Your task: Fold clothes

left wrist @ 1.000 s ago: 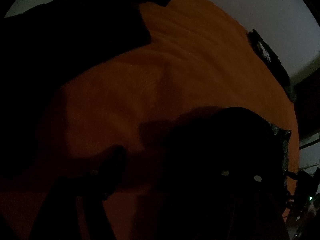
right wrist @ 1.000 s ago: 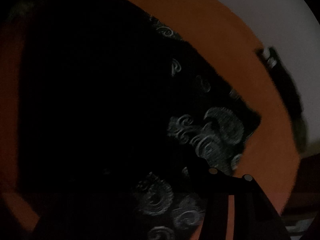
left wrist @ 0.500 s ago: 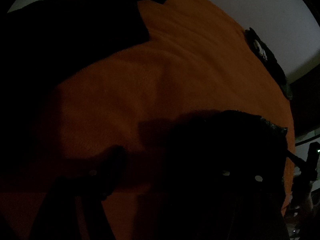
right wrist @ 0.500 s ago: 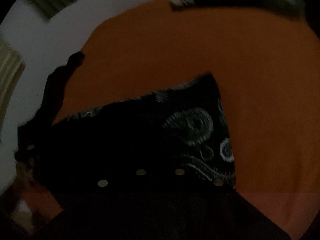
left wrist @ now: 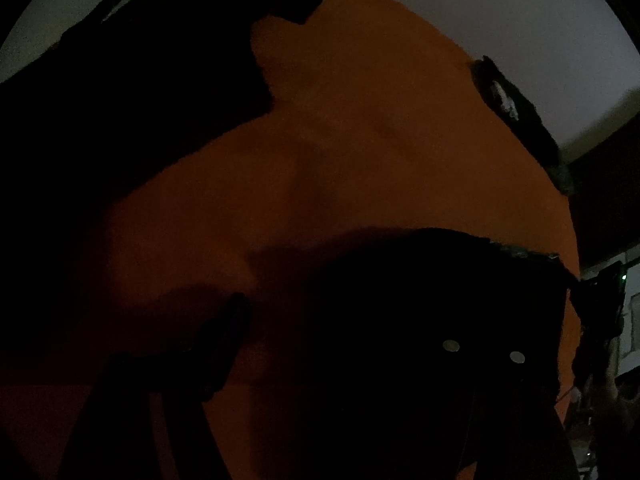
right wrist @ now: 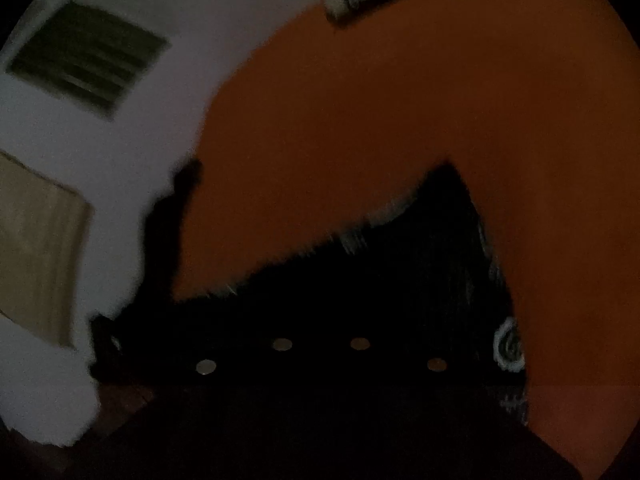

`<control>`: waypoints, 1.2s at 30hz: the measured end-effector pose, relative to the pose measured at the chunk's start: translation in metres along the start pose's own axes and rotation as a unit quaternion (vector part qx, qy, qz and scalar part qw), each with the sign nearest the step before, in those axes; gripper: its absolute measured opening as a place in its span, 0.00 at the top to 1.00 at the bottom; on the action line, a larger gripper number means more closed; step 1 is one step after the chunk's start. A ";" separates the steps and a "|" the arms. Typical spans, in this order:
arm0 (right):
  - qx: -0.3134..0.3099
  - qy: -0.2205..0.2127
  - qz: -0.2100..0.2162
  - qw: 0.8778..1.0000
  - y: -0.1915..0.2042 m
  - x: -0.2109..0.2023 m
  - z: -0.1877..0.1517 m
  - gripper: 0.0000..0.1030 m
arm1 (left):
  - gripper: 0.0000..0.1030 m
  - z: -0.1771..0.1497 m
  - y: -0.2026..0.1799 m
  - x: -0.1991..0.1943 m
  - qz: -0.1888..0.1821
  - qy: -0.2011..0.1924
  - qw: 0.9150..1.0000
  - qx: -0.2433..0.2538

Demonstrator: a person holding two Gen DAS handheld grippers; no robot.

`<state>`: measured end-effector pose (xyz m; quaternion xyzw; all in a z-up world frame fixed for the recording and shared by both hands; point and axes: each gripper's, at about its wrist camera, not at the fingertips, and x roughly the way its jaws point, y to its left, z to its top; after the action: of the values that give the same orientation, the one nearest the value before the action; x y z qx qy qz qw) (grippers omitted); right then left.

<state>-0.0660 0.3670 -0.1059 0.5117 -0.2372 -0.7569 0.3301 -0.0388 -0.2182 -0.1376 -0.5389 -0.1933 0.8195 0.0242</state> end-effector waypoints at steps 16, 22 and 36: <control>-0.059 0.049 -0.094 0.993 0.000 0.039 0.004 1.00 | 0.78 0.017 -0.023 0.026 0.083 0.010 0.994 0.072; -0.075 0.024 -0.152 0.985 0.019 0.036 0.006 0.99 | 0.55 0.015 -0.001 0.012 0.063 0.008 0.997 0.044; -0.503 0.037 -0.180 0.844 0.140 -0.095 -0.244 0.40 | 0.28 -0.145 -0.102 -0.110 0.017 -0.016 0.864 0.504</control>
<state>0.2223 0.3387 -0.0381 0.3366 0.2848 -0.7990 0.4088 0.1198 -0.1094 -0.0566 -0.4439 0.2546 0.8139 0.2752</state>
